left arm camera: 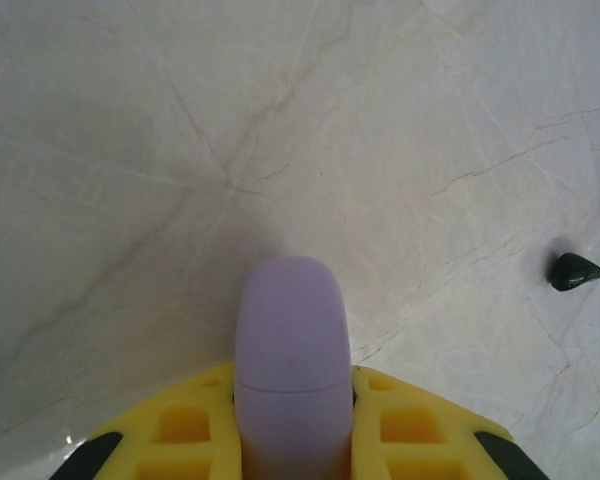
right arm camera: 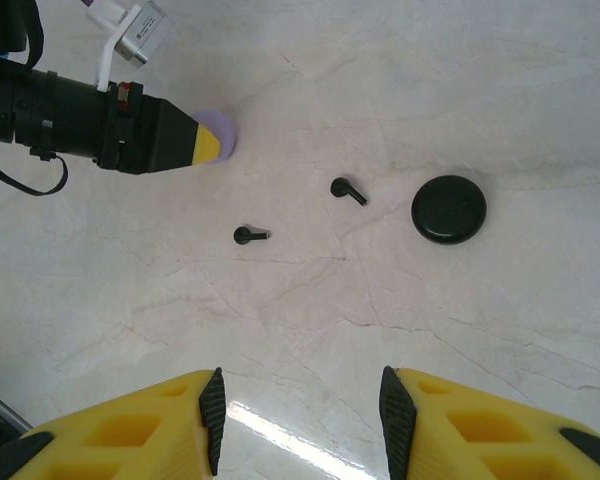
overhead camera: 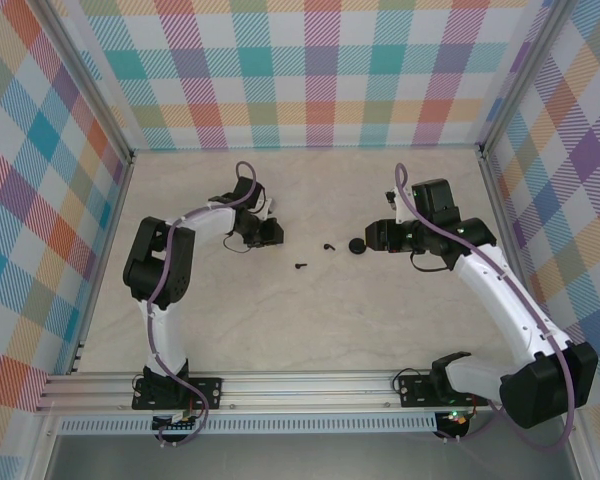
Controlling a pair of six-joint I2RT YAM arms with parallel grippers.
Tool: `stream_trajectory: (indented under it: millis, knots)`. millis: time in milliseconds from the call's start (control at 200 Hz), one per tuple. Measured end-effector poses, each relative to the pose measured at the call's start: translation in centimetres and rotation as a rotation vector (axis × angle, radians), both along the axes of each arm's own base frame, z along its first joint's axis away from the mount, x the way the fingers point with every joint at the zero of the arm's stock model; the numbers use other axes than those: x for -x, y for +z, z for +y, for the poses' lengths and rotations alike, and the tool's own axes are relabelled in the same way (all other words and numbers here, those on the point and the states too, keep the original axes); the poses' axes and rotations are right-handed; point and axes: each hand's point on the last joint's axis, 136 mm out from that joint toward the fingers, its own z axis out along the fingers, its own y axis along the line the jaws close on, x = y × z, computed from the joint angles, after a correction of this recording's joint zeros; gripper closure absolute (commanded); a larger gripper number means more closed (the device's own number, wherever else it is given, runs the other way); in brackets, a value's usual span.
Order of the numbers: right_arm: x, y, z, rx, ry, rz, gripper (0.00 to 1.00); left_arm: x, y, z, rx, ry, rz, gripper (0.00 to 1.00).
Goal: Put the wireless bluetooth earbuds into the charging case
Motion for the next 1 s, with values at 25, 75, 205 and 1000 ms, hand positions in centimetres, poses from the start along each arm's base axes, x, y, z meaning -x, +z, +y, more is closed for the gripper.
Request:
stream_trajectory:
  millis: [25, 75, 205, 1000]
  knots:
    - [0.0, -0.1, 0.0, 0.000, 0.000, 0.002, 0.53, 0.0, 0.0, 0.0, -0.001, 0.000, 0.000, 0.79]
    - [0.0, -0.2, 0.0, 0.003, 0.000, 0.008, 0.53, 0.0, -0.1, 0.2, -0.012, 0.003, -0.001, 0.66]
    - [-0.1, -0.7, 0.0, 0.009, 0.000, 0.023, 0.52, 0.1, -0.4, 0.9, -0.054, 0.009, 0.003, 0.42]
    - [-3.6, -9.5, 0.7, 0.126, 0.019, 0.272, 0.49, 0.4, 10.8, 3.9, -0.131, 0.059, -0.241, 0.45]
